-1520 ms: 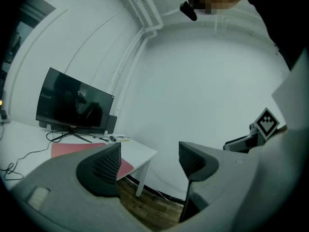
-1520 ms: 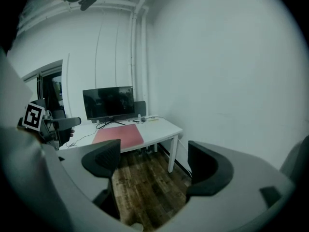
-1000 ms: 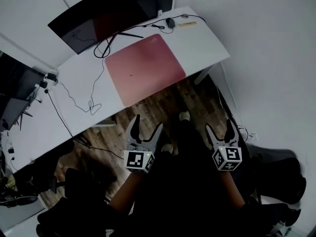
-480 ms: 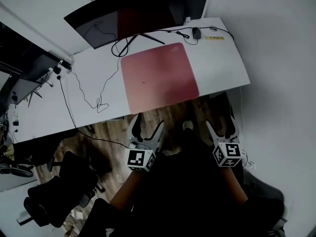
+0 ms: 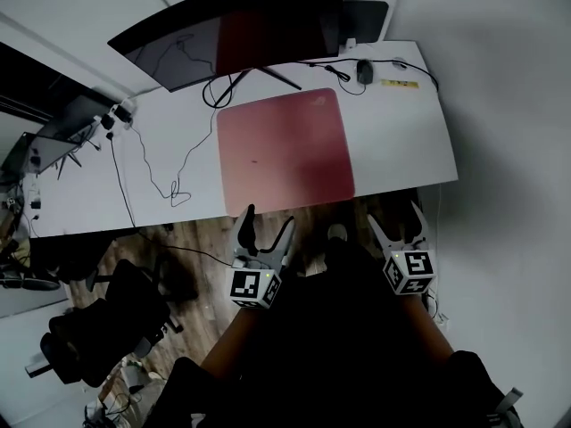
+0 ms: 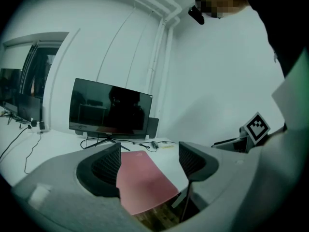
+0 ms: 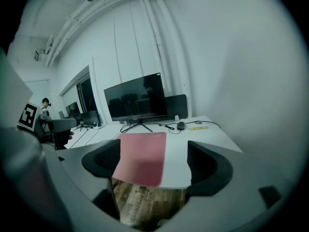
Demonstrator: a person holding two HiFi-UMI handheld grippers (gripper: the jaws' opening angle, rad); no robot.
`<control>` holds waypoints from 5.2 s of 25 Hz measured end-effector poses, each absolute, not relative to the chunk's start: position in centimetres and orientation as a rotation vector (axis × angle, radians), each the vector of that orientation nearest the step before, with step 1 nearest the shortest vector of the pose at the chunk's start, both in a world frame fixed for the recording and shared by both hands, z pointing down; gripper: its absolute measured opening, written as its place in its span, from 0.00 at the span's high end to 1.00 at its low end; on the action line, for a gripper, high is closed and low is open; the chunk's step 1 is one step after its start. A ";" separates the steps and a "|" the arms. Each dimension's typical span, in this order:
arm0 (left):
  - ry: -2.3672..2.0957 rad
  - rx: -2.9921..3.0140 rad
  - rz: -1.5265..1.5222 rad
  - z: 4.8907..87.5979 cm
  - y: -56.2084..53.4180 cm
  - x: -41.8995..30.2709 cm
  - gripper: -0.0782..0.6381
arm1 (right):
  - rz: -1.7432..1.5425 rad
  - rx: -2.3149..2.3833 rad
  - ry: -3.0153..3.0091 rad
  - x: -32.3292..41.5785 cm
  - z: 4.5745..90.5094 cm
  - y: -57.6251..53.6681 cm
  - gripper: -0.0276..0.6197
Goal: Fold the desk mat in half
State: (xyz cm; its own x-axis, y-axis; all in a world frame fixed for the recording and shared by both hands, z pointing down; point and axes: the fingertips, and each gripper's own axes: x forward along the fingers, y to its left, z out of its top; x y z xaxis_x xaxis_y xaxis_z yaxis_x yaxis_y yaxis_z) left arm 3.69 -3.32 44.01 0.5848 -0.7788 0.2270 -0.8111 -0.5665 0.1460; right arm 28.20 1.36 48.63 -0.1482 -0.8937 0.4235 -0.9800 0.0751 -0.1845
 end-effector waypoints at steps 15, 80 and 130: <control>-1.602 2.010 0.134 52.5 -3.9 -4.5 0.39 | 0.866 1.706 -2.163 29.4 55.6 -2.0 0.31; -1.330 1.337 -0.069 74.2 -9.6 -16.1 0.39 | 2.001 1.898 -1.582 22.8 76.0 -4.4 0.65; -1.322 1.245 -0.322 67.5 -9.4 -16.5 0.85 | 2.232 1.803 -1.884 23.4 69.7 -5.2 0.94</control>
